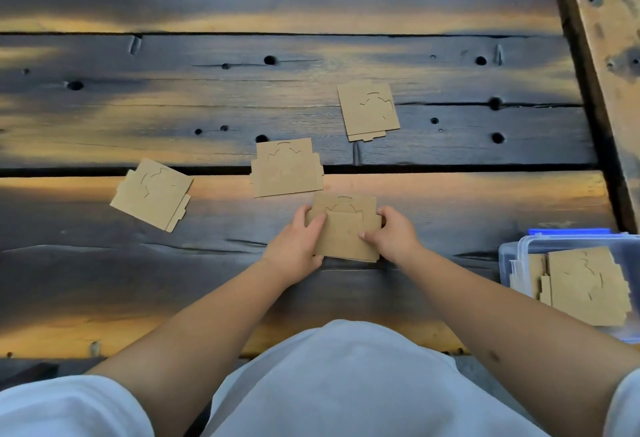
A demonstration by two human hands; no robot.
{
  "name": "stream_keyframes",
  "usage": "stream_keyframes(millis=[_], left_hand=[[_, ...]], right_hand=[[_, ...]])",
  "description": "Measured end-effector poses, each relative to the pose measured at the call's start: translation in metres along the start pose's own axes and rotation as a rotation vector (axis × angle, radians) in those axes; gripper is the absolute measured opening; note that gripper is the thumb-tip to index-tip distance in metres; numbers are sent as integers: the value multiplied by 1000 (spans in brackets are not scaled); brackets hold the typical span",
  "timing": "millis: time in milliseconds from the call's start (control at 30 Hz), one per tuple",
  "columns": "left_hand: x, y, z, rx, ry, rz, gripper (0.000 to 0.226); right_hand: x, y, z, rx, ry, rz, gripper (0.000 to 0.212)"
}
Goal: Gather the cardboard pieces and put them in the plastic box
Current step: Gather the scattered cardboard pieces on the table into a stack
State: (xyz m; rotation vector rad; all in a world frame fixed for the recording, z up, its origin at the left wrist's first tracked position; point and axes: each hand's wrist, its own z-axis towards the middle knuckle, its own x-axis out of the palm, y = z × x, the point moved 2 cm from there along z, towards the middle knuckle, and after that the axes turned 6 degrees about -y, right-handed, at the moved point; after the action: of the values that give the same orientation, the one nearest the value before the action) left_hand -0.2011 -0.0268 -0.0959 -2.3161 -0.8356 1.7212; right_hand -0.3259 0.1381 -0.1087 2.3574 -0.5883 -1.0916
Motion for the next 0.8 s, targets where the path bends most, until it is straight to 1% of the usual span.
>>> stream_keyframes(millis=[67,200,267,333,433,500,600,700,800], left_hand=[[-8,9,1,-43,-44,-49,72],[-27,33,10,-272,-175,-262,63],[-37,45,17,-356,-256,-344,59],[-48,58,26,-429,-294,-402,52],[-59,76,42,-484,-312,-399,50],[-64,88,55,-550,-323,-400,51],[-67,98,70,-623,-354,-378,44],[-64,105,81,-653,-350,-365,44],[-60,109,83,-741,-348,-339,43]], right_hand=[[6,14,4,-8,10,29,40],[22,50,17,-57,3,40,47],[27,69,25,-101,-16,9,51],[34,88,34,-137,-28,-49,50],[43,111,46,-153,-30,-70,50],[49,124,55,-161,-49,-90,54],[53,133,64,-130,-86,-110,63],[60,138,73,-99,-102,-137,61],[66,139,79,-89,-114,-164,57]])
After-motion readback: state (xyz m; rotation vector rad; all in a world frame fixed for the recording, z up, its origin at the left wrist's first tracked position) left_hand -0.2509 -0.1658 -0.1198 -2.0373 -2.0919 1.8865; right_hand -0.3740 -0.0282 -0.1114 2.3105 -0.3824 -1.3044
